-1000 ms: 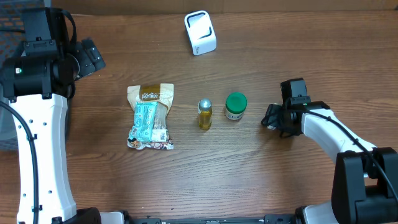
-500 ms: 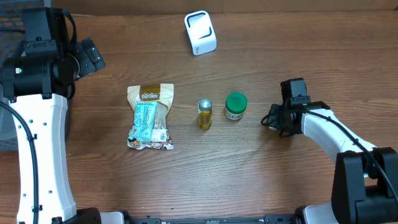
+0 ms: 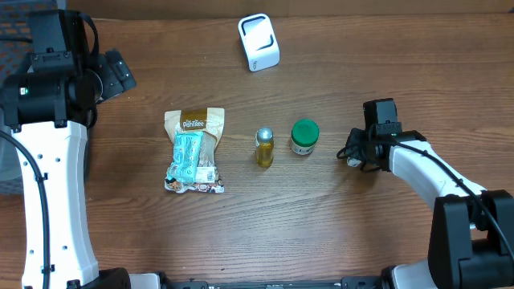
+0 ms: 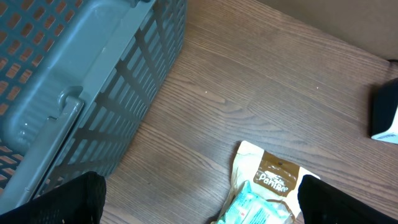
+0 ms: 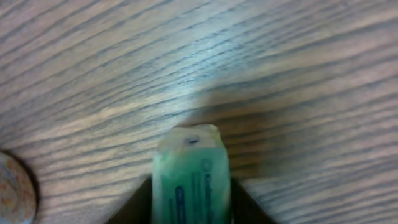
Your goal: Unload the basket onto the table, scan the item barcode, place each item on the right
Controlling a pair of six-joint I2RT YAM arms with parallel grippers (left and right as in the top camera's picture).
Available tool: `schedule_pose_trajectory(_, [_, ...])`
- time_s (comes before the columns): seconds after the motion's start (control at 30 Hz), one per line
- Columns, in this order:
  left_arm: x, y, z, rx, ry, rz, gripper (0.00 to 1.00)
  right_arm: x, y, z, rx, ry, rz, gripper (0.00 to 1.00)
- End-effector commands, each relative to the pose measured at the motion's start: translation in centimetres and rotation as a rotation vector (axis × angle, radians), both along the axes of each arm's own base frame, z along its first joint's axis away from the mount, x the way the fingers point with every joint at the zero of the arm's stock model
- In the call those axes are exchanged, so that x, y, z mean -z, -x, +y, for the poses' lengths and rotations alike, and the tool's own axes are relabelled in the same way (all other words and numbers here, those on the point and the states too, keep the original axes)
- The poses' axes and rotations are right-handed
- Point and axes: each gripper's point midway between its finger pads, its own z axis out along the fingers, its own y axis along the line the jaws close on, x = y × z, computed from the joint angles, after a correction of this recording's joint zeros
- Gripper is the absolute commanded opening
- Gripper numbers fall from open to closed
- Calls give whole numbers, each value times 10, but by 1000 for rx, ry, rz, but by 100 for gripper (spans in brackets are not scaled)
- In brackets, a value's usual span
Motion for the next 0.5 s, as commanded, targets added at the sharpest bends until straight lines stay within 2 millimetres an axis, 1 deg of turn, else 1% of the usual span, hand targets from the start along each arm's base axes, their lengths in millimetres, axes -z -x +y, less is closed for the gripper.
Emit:
schedule_pose_trajectory(0.0, [-1, 0, 3, -13, -12, -1, 99, 2, 0, -4, 4, 20, 0, 64])
schedule_pose_trajectory(0.17, [-1, 0, 3, -13, -12, -1, 100, 1, -1, -3, 4, 20, -5, 78])
schedule_pose_trajectory(0.37, [-1, 0, 3, -13, -12, -1, 99, -1, -7, -3, 5, 18, -31, 78])
schedule_pose_trajectory(0.4, [-1, 0, 3, -13, -12, -1, 100, -1, -7, -3, 5, 17, -34, 74])
schedule_pose_trajectory(0.43, [-1, 0, 3, -13, -12, -1, 100, -2, -8, -3, 4, 17, -38, 62])
schedule_pose_trajectory(0.47, [-1, 0, 3, -13, -12, -1, 99, -2, -8, -3, 4, 17, -38, 52])
